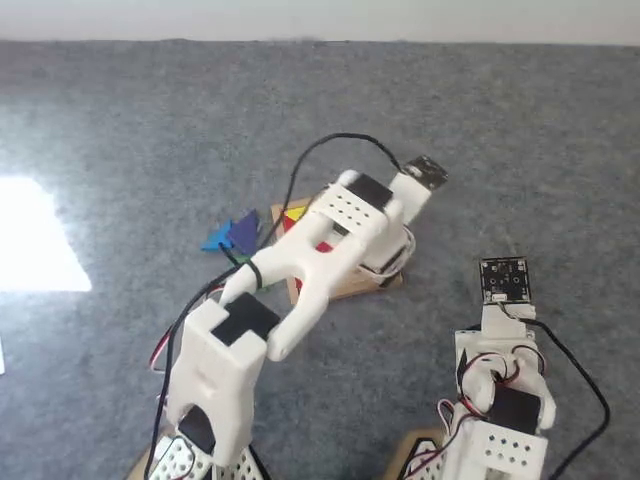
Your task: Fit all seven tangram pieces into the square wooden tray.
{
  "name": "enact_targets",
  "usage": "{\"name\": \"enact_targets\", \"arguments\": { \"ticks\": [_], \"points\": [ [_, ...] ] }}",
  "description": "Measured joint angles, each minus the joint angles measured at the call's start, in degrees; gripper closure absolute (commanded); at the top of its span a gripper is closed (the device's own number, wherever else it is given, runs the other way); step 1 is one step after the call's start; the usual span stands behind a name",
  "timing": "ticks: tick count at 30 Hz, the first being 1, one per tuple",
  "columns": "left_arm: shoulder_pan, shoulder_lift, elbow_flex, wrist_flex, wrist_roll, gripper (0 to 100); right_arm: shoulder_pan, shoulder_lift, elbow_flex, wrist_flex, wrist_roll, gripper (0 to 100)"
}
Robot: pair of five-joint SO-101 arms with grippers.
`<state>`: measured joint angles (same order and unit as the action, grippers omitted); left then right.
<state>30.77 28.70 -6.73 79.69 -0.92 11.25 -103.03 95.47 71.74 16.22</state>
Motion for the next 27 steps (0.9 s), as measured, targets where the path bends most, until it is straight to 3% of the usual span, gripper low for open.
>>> {"name": "enact_targets", "arguments": {
  "ticks": [13,27],
  "points": [
    [-2.02,0.09,0.00,7.38,2.29,84,0.00,0.00,0.00,0.00,1.58,86.1],
    [-7.30,0.35,0.00,5.19,2.64,84,0.00,0.00,0.00,0.00,1.58,86.1]
  ]
}}
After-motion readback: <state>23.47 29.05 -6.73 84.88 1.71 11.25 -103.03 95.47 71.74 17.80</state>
